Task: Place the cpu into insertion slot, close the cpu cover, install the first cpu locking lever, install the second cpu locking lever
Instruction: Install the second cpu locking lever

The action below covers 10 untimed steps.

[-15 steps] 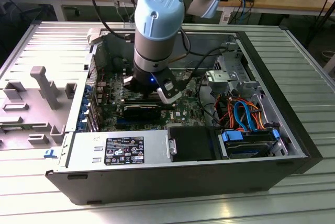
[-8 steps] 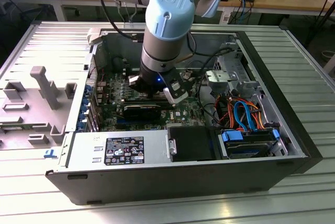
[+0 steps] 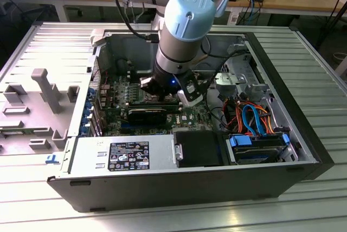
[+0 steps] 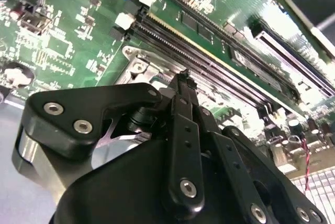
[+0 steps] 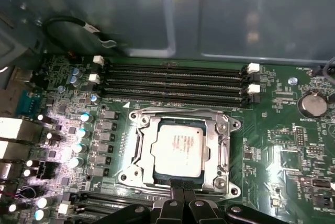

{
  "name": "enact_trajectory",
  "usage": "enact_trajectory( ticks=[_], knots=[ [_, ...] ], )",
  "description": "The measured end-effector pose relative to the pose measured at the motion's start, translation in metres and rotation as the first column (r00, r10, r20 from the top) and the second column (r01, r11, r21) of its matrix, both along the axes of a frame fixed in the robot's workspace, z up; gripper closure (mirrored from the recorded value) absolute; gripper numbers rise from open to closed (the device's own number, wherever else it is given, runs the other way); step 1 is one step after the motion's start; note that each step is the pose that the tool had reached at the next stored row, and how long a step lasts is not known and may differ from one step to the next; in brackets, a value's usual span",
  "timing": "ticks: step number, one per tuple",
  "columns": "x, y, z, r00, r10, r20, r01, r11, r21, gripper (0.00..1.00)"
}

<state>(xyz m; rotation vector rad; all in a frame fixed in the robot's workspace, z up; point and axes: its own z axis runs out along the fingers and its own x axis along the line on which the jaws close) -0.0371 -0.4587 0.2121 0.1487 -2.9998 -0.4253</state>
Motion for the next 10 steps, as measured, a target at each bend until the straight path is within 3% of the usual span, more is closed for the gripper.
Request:
enact_trajectory(
  ticks=[4, 6, 8, 9, 10],
  knots=[
    [0.001, 0.0009, 0.0213, 1.0, 0.0, 0.0001, 0.0, 1.0, -0.0032, 0.89],
    [0.001, 0.0031, 0.0235, 1.0, 0.0, 0.0, 0.0, 1.0, -0.0056, 0.89],
    [0.001, 0.0087, 0.026, 1.0, 0.0, 0.0001, 0.0, 0.9999, -0.0116, 0.89],
    [0.001, 0.0111, 0.0268, 1.0, 0.0, 0.0, 0.0, 0.9999, -0.0163, 0.89],
    [0.001, 0.0144, 0.0275, 1.0, 0.0, -0.0001, 0.0, 0.9996, -0.0274, 0.89]
  ],
)
